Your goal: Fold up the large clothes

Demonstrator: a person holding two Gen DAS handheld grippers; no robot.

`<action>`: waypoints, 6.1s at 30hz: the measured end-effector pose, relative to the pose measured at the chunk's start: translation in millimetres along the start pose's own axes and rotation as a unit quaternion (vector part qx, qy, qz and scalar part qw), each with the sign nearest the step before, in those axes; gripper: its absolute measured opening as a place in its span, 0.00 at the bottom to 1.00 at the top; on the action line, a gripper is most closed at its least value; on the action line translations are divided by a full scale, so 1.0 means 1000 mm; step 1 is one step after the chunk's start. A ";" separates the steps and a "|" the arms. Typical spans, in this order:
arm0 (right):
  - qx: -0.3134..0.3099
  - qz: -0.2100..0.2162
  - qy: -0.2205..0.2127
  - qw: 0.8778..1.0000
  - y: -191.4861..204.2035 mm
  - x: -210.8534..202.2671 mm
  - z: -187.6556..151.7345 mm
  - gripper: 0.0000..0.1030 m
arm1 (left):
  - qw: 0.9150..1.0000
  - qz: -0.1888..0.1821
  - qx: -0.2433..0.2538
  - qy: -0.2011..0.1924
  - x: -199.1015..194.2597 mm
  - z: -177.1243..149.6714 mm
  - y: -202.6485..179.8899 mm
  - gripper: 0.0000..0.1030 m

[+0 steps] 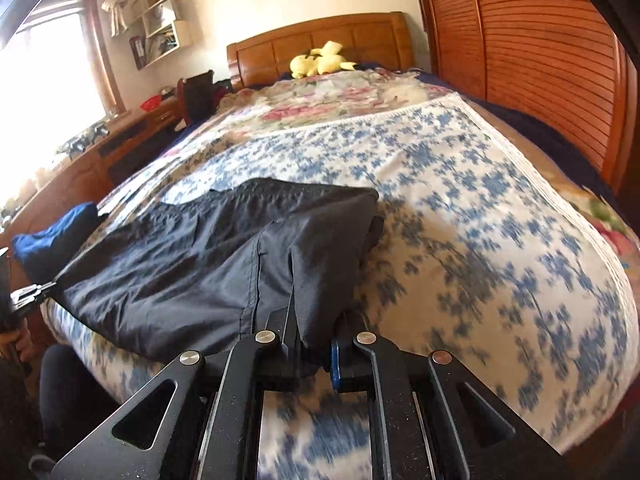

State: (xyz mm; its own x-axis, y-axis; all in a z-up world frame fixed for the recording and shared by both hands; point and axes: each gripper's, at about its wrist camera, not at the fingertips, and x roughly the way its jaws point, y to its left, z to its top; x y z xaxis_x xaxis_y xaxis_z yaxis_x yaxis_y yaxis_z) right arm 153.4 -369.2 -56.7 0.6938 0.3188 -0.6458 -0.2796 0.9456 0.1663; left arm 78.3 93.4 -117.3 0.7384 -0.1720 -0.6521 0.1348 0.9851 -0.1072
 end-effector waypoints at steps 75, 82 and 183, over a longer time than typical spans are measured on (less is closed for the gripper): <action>-0.161 0.187 -0.052 0.968 0.287 0.036 0.096 0.07 | 0.998 0.034 -0.043 -0.032 -0.050 -0.038 0.039 0.06; -0.223 0.198 0.040 0.954 0.381 0.100 0.052 0.17 | 0.997 0.054 -0.054 -0.033 -0.069 -0.049 0.063 0.06; -0.154 0.080 0.071 0.982 0.191 0.258 0.099 0.62 | 0.991 0.096 -0.089 -0.004 -0.028 -0.024 0.022 0.29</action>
State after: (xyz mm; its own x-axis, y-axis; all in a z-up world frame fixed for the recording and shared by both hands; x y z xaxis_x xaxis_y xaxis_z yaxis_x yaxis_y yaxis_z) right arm 344.7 -100.0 -117.4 0.5311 0.4277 -0.7314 -0.5792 0.8133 0.0550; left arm 44.4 120.1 -119.7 0.7438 0.0184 -0.6682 -0.1267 0.9854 -0.1140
